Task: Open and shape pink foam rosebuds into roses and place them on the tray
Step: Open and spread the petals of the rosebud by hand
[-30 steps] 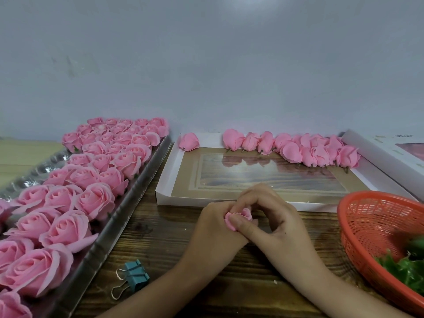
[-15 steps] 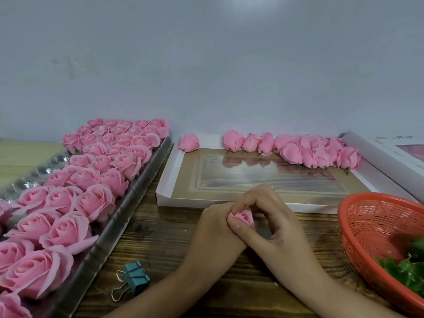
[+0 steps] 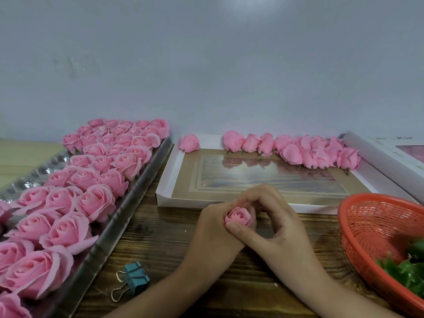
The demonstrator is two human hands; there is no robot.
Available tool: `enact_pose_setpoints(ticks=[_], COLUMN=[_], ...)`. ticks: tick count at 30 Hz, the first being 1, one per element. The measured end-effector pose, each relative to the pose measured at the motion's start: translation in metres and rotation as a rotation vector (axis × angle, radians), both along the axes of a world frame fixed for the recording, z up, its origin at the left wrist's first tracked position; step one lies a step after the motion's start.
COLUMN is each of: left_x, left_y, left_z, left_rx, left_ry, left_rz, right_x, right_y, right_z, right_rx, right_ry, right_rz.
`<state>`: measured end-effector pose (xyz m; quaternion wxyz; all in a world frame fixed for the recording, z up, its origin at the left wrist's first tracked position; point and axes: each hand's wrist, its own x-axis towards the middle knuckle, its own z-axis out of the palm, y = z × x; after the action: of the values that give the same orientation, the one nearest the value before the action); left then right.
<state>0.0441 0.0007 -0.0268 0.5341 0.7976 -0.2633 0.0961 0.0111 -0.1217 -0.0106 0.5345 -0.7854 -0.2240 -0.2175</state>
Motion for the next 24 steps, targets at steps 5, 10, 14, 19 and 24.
enact_pose_setpoints(ticks=[5, 10, 14, 19, 24], left_x=[-0.002, 0.000, -0.006, -0.008, -0.003], left_y=[0.001, -0.001, 0.000, 0.001, -0.001], left_z=[0.000, 0.000, 0.007, 0.012, 0.002], left_rx=[0.017, 0.063, 0.013, -0.029, 0.019], left_ry=[0.023, 0.075, 0.051, 0.101, 0.070], left_rz=[-0.001, 0.018, -0.001, -0.092, -0.035], right_x=[0.001, 0.003, 0.004, 0.006, 0.001], right_y=[0.000, 0.000, -0.003, -0.005, -0.001], right_z=[-0.002, -0.003, -0.003, -0.003, 0.001], right_rx=[-0.015, 0.012, 0.057, 0.088, 0.040], right_ry=[0.026, 0.012, 0.021, 0.041, 0.016], right_rz=[-0.012, 0.027, 0.038, 0.062, 0.016])
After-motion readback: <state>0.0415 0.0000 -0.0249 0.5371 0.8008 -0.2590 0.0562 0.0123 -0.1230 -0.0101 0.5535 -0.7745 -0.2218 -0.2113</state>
